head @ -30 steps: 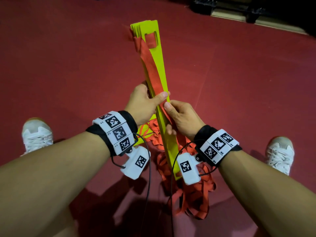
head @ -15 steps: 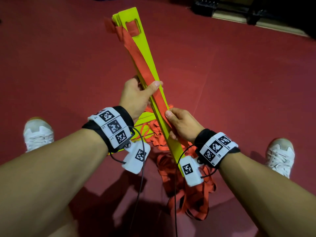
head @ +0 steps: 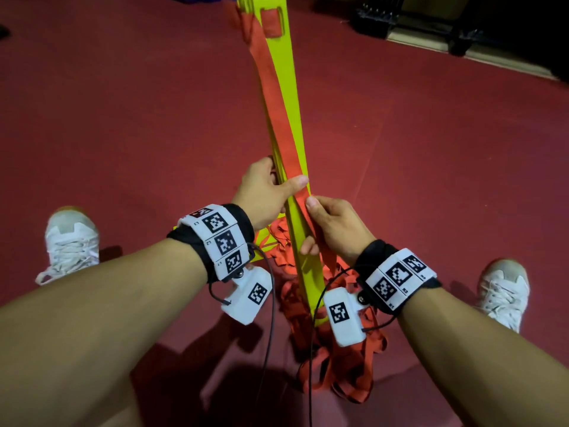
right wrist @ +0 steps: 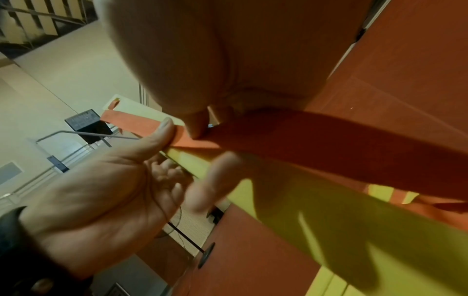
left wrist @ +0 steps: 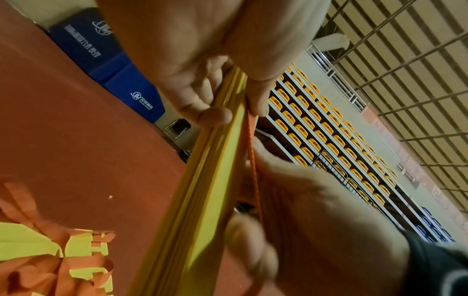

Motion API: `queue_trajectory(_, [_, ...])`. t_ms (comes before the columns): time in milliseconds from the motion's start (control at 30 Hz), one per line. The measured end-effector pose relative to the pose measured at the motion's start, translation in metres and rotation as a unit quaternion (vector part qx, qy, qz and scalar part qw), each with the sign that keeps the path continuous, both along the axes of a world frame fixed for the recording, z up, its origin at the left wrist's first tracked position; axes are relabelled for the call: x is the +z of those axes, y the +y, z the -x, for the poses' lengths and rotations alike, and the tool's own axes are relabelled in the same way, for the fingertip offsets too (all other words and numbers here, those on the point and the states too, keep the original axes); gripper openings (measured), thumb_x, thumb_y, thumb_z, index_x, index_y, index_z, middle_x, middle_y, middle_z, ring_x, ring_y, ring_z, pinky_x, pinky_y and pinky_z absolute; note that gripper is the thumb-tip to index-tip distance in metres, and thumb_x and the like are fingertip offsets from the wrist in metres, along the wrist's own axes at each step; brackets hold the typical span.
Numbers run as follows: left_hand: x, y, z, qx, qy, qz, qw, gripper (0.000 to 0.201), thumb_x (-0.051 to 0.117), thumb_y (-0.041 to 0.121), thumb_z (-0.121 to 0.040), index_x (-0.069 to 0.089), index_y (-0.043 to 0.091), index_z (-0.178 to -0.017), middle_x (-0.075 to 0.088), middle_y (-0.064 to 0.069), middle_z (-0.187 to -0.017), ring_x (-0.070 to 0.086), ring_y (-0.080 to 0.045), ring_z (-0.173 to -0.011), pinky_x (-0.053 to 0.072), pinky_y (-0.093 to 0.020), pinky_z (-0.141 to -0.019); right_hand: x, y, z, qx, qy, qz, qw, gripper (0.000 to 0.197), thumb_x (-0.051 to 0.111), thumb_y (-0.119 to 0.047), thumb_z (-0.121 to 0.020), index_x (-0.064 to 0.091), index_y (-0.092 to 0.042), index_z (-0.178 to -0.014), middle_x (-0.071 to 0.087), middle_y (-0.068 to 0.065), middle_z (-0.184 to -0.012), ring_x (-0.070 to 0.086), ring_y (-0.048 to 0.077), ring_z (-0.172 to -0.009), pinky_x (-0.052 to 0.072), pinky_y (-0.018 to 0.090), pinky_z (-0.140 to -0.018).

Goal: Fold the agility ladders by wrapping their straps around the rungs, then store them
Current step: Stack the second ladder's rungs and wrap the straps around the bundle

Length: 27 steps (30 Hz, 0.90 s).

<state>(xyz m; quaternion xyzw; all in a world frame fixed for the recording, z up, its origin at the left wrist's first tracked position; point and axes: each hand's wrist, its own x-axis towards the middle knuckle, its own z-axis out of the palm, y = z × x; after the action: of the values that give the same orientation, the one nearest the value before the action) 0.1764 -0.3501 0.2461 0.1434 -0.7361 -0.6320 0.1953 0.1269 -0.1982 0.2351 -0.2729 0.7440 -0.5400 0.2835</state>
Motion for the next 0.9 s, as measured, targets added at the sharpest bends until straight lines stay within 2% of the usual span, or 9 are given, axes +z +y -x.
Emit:
queue_trajectory(67, [0.004,-0.006,0.002,0.02,0.017,-0.015,1.0,0.015,0.073,0.017,-0.091,0.06,0.015,-0.098,0.075,-0.018,-0.104,0.07,-0.027,-0.074,0.047,-0.024,-0.046,-0.003,0.002,-0.002,0.009,-0.036,-0.024,0.999,0.045,0.035,-0.037,-0.107,0.057,0.002,-0.112,0.067,0.007,-0.065,0.069,0.022,-0.053,0.052,0.024,-0.043])
queue_trajectory(200, [0.012,-0.017,0.003,0.04,0.051,-0.038,0.997,0.014,0.073,0.02,-0.09,0.059,0.016,-0.094,0.074,-0.023,-0.104,0.07,-0.048,-0.084,0.05,-0.031,-0.05,-0.009,0.003,-0.002,-0.005,-0.076,-0.036,0.996,0.049,0.037,-0.043,-0.105,0.055,0.001,-0.114,0.068,0.013,-0.073,0.069,0.023,-0.053,0.051,0.024,-0.042])
queue_trajectory(267, [0.012,-0.017,0.001,0.044,0.056,-0.047,0.996,0.011,0.071,0.015,-0.093,0.06,0.014,-0.096,0.073,-0.023,-0.106,0.07,-0.045,-0.085,0.05,-0.028,-0.048,-0.013,0.001,-0.002,-0.008,-0.074,-0.042,0.996,0.05,0.039,-0.046,-0.104,0.053,0.001,-0.109,0.068,0.02,-0.076,0.067,0.024,-0.051,0.05,0.025,-0.041])
queue_trajectory(367, [0.01,-0.013,0.001,0.046,0.065,-0.06,0.995,0.01,0.07,0.015,-0.094,0.06,0.013,-0.097,0.073,-0.024,-0.107,0.068,-0.032,-0.08,0.047,-0.022,-0.046,-0.017,0.001,-0.003,-0.008,-0.009,-0.07,0.997,0.057,0.036,-0.053,-0.103,0.053,0.001,-0.101,0.065,0.018,-0.063,0.06,0.03,-0.048,0.048,0.031,-0.046])
queue_trajectory(467, [0.009,-0.01,0.0,0.054,0.069,-0.085,0.992,0.01,0.069,0.018,-0.095,0.062,0.012,-0.099,0.074,-0.018,-0.104,0.066,-0.02,-0.074,0.047,-0.022,-0.049,-0.013,0.003,-0.003,-0.021,0.057,-0.109,0.992,0.063,0.032,-0.056,-0.103,0.054,0.003,-0.097,0.057,0.01,-0.049,0.049,0.02,-0.037,0.038,0.022,-0.041])
queue_trajectory(567, [0.003,-0.005,-0.005,0.017,0.024,-0.088,0.996,0.013,0.073,0.018,-0.092,0.06,0.016,-0.097,0.071,-0.004,-0.087,0.063,-0.011,-0.063,0.046,-0.023,-0.049,-0.008,0.004,-0.007,-0.022,0.084,-0.107,0.99,0.068,0.03,-0.054,-0.104,0.054,0.008,-0.093,0.052,0.005,-0.044,0.043,0.014,-0.032,0.033,0.019,-0.037])
queue_trajectory(667, [-0.008,0.007,-0.008,-0.04,-0.035,-0.075,0.996,0.027,0.072,0.009,-0.091,0.052,0.018,-0.106,0.07,-0.001,-0.093,0.068,-0.016,-0.077,0.052,-0.028,-0.053,-0.004,0.006,-0.008,-0.035,0.088,-0.098,0.991,0.071,0.03,-0.053,-0.104,0.055,0.013,-0.092,0.049,0.004,-0.04,0.04,0.011,-0.029,0.032,0.02,-0.037])
queue_trajectory(833, [-0.009,0.007,-0.002,-0.026,-0.015,-0.047,0.998,0.028,0.073,0.004,-0.089,0.055,0.02,-0.104,0.074,-0.008,-0.1,0.073,-0.027,-0.093,0.059,-0.04,-0.081,-0.004,0.005,-0.007,-0.047,0.048,-0.055,0.996,0.063,0.035,-0.05,-0.103,0.053,0.01,-0.099,0.053,0.014,-0.048,0.047,0.014,-0.031,0.035,0.022,-0.036])
queue_trajectory(900, [-0.004,0.006,-0.002,-0.018,-0.008,-0.067,0.998,0.029,0.072,0.002,-0.09,0.055,0.023,-0.101,0.074,-0.008,-0.099,0.074,-0.026,-0.09,0.059,-0.039,-0.074,-0.003,0.006,-0.007,-0.041,0.012,-0.033,0.999,0.049,0.038,-0.042,-0.105,0.054,0.005,-0.107,0.056,0.014,-0.053,0.056,0.013,-0.034,0.038,0.02,-0.035])
